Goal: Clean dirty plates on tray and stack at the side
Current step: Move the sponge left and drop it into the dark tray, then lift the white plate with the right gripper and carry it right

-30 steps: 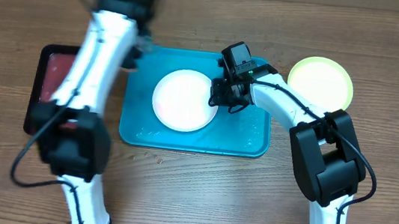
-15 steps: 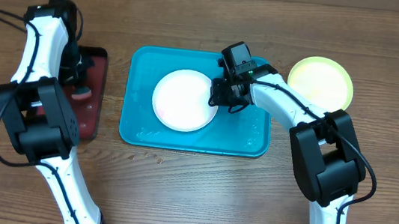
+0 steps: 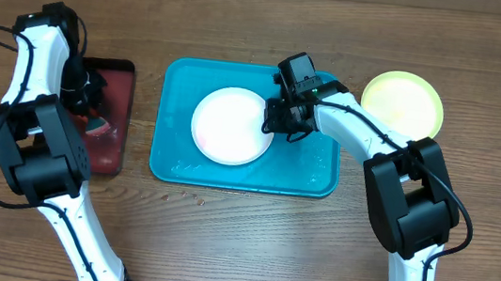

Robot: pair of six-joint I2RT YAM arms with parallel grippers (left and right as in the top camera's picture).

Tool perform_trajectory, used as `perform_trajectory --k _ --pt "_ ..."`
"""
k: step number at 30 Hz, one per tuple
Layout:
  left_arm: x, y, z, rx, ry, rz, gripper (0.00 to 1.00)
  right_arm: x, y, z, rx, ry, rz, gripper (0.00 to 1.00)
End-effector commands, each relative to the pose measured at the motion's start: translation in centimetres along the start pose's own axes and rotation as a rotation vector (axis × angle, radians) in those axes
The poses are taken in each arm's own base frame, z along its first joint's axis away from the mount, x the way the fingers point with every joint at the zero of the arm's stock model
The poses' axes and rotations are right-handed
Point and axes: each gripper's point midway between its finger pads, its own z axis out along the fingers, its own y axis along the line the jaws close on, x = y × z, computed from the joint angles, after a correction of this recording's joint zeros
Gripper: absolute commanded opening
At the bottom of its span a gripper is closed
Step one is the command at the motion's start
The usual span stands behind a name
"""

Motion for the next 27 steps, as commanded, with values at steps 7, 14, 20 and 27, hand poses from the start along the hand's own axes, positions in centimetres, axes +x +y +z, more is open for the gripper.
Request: perform_trajectory --k 7,14,20,27 --pt "-0.9 -0.7 -6.1 0.114 -0.017 0.006 0.23 1.5 -2.0 1.5 0.073 0.044 0.016 0.04" --pt "-1.6 -1.5 -9.8 0.194 -0.058 0.003 1.00 0.3 -1.1 0.3 0.057 0.021 0.002 0.04" --pt "-1.7 -2.0 -9.8 0.200 -0.069 0.007 1.00 -3.7 -1.7 -4.9 0.227 -0.101 -0.015 0.04" --pt "-2.1 -2.2 -9.8 0.209 -0.085 0.006 1.00 -6.6 -2.1 -12.0 0.526 -0.226 -0.065 0.04"
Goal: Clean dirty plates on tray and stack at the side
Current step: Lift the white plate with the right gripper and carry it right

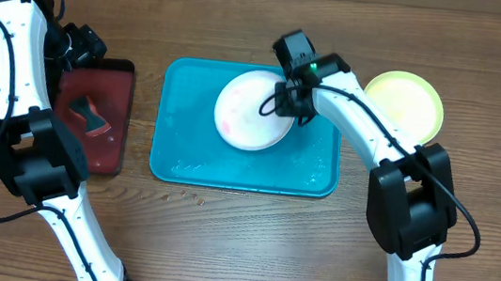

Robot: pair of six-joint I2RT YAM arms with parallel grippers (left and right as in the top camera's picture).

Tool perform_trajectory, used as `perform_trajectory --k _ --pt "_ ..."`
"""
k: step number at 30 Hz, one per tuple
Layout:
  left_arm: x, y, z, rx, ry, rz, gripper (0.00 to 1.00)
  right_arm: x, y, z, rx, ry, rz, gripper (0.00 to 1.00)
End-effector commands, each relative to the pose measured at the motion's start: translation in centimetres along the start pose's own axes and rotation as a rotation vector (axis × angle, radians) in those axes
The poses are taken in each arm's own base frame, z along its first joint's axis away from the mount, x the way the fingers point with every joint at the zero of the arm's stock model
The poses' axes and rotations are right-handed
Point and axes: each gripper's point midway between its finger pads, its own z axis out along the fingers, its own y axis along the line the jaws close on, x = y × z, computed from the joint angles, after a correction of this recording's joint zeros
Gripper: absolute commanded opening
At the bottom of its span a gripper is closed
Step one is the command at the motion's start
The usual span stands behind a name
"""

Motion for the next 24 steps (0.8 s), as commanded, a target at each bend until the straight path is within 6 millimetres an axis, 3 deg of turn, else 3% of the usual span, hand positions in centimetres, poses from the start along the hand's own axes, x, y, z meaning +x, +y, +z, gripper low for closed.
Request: perform_trajectory --k 1,7,14,24 --pt "-0.1 -0.4 -0.7 0.019 -0.013 0.005 1.00 -4.2 -1.4 -6.7 0.205 -0.210 -0.026 0.04" --pt "-0.1 -0.4 -0.7 0.019 -0.013 0.005 1.00 -5.3 0.2 -11.4 0.363 -0.322 -0.197 0.04" --pt "-0.1 -0.4 -0.7 0.019 -0.013 0.005 1.00 -4.7 1.9 -14.9 0.580 -0.402 -0.404 0.04" --pt "-0.1 -0.4 -0.7 0.019 -0.013 0.005 1.00 -5.9 2.9 -20.1 0.927 -0.498 -0.628 0.04"
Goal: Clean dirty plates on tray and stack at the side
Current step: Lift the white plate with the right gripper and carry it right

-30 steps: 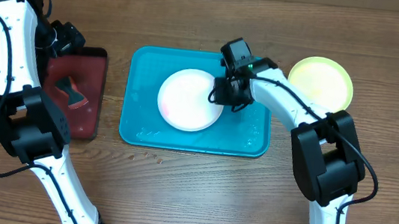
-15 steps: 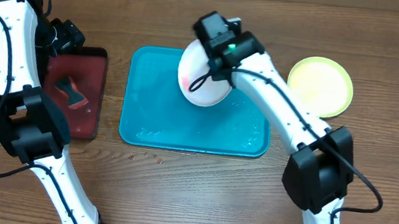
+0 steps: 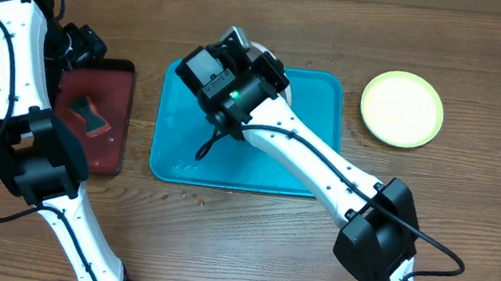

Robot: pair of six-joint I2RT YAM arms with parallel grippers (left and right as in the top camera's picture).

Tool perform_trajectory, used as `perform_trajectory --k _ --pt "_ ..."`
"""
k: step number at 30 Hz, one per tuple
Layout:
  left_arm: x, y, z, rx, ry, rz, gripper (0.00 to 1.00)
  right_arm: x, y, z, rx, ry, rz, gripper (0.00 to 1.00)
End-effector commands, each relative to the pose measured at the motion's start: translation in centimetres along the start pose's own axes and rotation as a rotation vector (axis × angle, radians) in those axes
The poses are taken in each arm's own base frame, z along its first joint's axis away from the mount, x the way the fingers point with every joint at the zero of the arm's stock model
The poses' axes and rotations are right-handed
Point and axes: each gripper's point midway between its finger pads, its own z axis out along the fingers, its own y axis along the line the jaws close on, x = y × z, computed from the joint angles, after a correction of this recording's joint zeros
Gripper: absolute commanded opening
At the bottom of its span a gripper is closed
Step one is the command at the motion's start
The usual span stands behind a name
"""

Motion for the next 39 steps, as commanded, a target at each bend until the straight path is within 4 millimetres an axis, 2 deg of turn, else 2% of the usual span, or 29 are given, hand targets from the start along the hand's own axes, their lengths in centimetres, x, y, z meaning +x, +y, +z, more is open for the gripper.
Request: perform_trajectory --k 1,8,13,15,17,18,19,20,21,23,25,27,29,31,35,39 --pt "-0.1 -0.4 -0.7 0.019 -0.014 0.005 1.00 -1.1 -5.2 -2.3 0.188 -0.030 -0.109 0.04" --pt "-0.1 -0.4 -0.7 0.019 -0.014 0.005 1.00 -1.7 -5.6 -3.2 0.239 -0.032 -0.229 0.04" --pt "-0.1 -0.4 -0.7 0.019 -0.014 0.004 1.00 -1.6 -6.4 -3.4 0.286 -0.020 -0.231 0.04" --pt "-0.1 -0.4 -0.7 0.019 -0.014 0.004 1.00 -1.7 -5.8 -3.2 0.247 -0.036 -0.182 0.04" --pt "-0.1 -0.4 -0.7 0.019 -0.014 0.004 1.00 -1.8 -2.5 -2.5 0.048 -0.069 -0.125 0.04" --pt "-0.1 -0.4 -0.7 0.019 -0.014 0.004 1.00 -1.4 1.5 -2.4 -0.190 -0.083 -0.174 0.04" --pt "-0.1 -0.4 -0.7 0.019 -0.014 0.004 1.00 -0.9 4.3 -2.6 -0.370 -0.095 -0.230 0.04" --pt "-0.1 -0.4 -0.7 0.019 -0.014 0.005 1.00 -0.4 6.0 -2.7 -0.492 -0.101 -0.280 0.04" --pt "-0.1 -0.4 -0.7 0.019 -0.014 0.006 1.00 0.2 6.2 -2.1 -0.525 -0.089 -0.293 0.04" --pt "0.0 -0.4 -0.7 0.019 -0.013 0.007 1.00 0.6 3.9 0.3 -0.440 -0.023 -0.167 0.04" --pt "-0.1 -0.4 -0.7 0.019 -0.014 0.006 1.00 1.2 0.0 3.2 -0.318 0.047 0.034 0.04" --pt "-0.1 -0.4 -0.7 0.019 -0.014 0.006 1.00 2.2 -2.1 5.5 -0.321 0.096 0.177 0.04" --pt "-0.1 -0.4 -0.7 0.019 -0.014 0.005 1.00 3.4 -3.0 7.7 -0.414 0.148 0.311 0.04" --pt "-0.1 -0.4 -0.7 0.019 -0.014 0.005 1.00 5.4 -3.3 10.3 -0.616 0.218 0.457 0.04" --pt "-0.1 -0.4 -0.7 0.019 -0.014 0.006 1.00 8.9 -4.9 13.2 -0.890 0.295 0.667 0.04" --pt "-0.1 -0.4 -0.7 0.019 -0.014 0.006 1.00 13.5 -7.7 15.8 -1.011 0.365 0.858 0.04"
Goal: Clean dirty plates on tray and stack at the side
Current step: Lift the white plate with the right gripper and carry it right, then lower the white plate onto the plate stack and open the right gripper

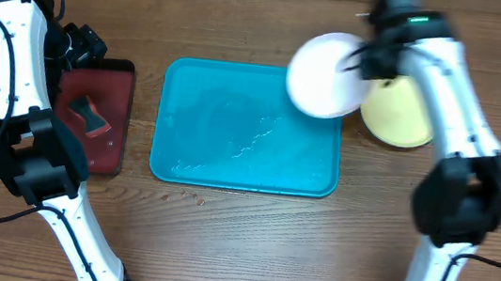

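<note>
A white plate (319, 77) hangs tilted above the back right corner of the blue tray (169, 122), with my right gripper (361, 62) shut on its right rim. A yellow-green plate (402, 125) lies on the table just right of it, partly hidden by my right arm. The blue tray holds no plate, only wet streaks. My left gripper (86, 46) hovers at the back edge of a dark red tray (123, 83), apparently open and holding nothing. A dark red sponge (92, 118) lies on that tray.
Crumbs are scattered on the wooden table (220, 241) in front of the blue tray. The dark red tray lies at the far left, close to the blue tray's left edge. Both arm bases stand at the table's front edge.
My right gripper has carried the white plate from over the blue tray's back left to its back right corner, beside the yellow-green plate. The left arm has not moved.
At first the white plate lay flat on the blue tray with my right gripper at its rim, and my left gripper was down at the sponge. Then the plate was tilted up and the left gripper had drawn back. The plate was then at the tray's back left, and now at its right.
</note>
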Robot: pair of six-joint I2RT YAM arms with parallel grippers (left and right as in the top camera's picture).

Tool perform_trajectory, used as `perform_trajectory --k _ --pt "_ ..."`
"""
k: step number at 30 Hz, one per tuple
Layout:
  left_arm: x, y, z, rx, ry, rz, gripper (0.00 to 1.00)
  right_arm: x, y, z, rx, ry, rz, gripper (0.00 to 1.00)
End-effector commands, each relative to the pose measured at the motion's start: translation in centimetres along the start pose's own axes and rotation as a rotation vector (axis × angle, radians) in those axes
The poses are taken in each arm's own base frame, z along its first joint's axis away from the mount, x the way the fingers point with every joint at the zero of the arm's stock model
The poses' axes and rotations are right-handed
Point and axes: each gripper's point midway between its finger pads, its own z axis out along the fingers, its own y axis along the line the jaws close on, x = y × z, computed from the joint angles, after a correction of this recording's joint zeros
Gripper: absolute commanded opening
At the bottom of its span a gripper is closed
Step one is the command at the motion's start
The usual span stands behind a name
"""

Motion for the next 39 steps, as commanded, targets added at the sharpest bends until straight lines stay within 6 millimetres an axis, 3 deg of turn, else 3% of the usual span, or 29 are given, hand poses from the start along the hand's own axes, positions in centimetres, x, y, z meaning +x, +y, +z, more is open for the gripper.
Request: perform_trajectory --k 1,4,10,14,18,22,29,30,32,39 --pt "-0.1 -0.4 -0.7 0.016 -0.015 0.006 1.00 0.3 -1.1 -2.9 -0.294 -0.014 0.164 0.04" --pt "-0.1 -0.4 -0.7 0.017 -0.015 0.006 1.00 2.0 -6.1 -1.9 -0.263 0.018 0.278 0.04" --pt "-0.1 -0.4 -0.7 0.016 -0.015 0.007 1.00 5.7 -12.5 1.4 -0.221 0.058 0.430 0.04" --pt "-0.1 -0.4 -0.7 0.016 -0.015 0.006 1.00 7.2 -14.6 3.2 -0.208 0.051 0.485 0.04" --pt "-0.1 -0.4 -0.7 0.016 -0.015 0.006 1.00 7.8 -15.8 3.9 -0.200 0.042 0.530 0.04" --pt "-0.1 -0.4 -0.7 0.016 -0.015 0.006 1.00 7.8 -15.8 3.9 -0.200 0.040 0.531 0.45" --pt "-0.1 -0.4 -0.7 0.016 -0.015 0.006 1.00 7.7 -12.6 3.4 -0.331 0.074 0.527 0.88" --pt "-0.1 -0.4 -0.7 0.016 -0.015 0.006 1.00 7.6 -12.0 3.0 -0.369 0.074 0.529 1.00" --pt "-0.1 -0.4 -0.7 0.016 -0.015 0.006 1.00 7.2 -10.8 2.0 -0.438 0.063 0.529 1.00" --pt "-0.1 -0.4 -0.7 0.016 -0.015 0.006 1.00 6.6 -7.8 -5.6 -0.516 -0.029 0.420 1.00"
